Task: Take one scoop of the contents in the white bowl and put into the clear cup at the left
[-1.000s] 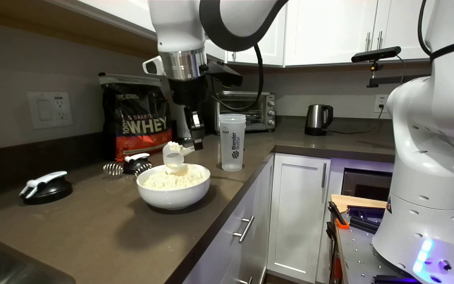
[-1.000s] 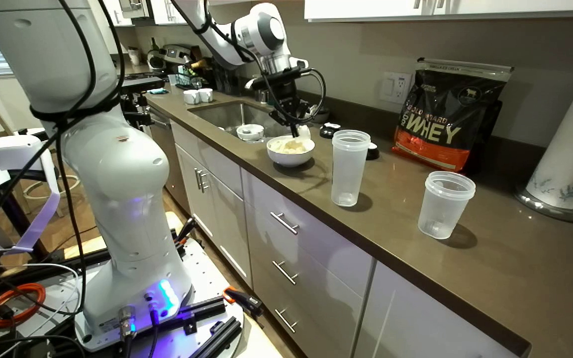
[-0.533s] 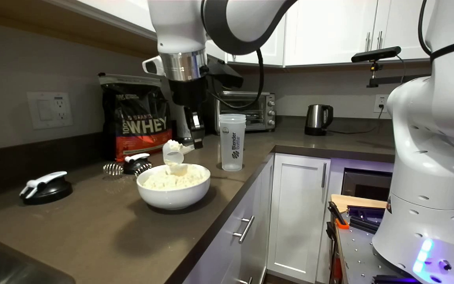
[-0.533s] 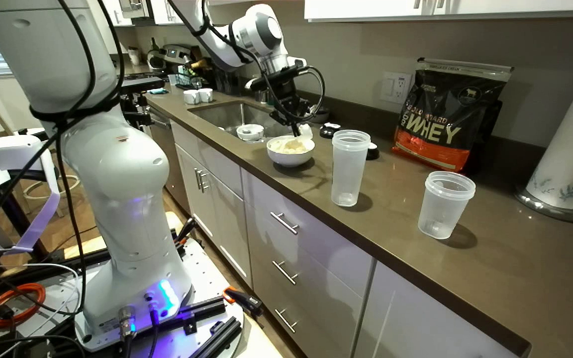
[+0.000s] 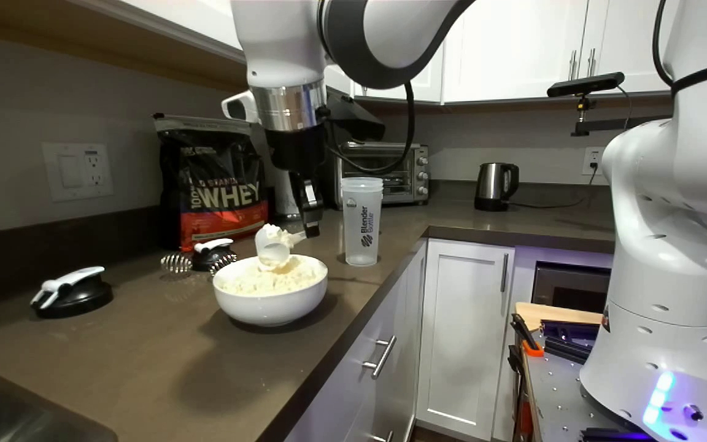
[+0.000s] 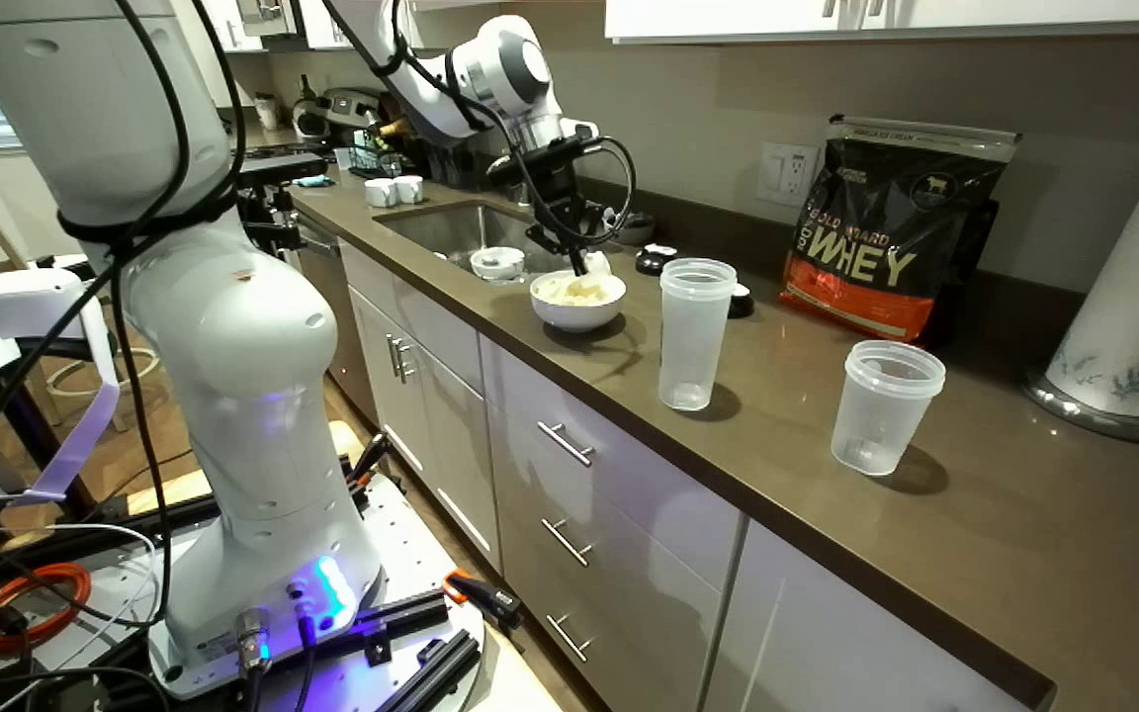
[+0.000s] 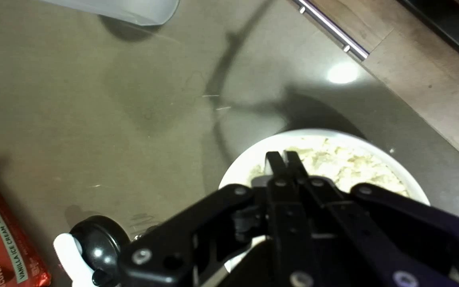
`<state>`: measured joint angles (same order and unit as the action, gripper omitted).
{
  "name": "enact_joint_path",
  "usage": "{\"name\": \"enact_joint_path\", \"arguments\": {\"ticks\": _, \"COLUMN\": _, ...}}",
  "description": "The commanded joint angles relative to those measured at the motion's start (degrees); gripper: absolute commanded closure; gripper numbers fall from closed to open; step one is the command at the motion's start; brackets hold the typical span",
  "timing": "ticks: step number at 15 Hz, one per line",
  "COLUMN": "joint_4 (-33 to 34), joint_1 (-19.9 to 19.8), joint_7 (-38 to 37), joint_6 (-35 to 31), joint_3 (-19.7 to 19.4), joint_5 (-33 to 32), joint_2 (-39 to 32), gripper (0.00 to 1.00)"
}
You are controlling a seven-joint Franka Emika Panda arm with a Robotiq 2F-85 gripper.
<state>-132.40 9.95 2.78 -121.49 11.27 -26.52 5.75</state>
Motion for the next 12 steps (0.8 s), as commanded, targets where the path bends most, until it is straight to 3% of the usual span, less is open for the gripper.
{"name": "enact_joint_path", "arguments": {"ticks": 1, "joint_4": -0.08, "joint_1": -0.29, "joint_7": -1.5, "joint_6": -0.45, "joint_3": -0.08, "joint_5": -1.97, "joint_2": 2.97, "gripper": 0.99}}
{"name": "enact_joint_path", "arguments": {"ticks": 12, "joint_4": -3.33, "joint_1": 0.67, "joint_7": -1.19, "joint_6": -0.73, "joint_3": 1.2, "joint_5": -0.62, "joint_2": 5.13, "gripper": 0.99}}
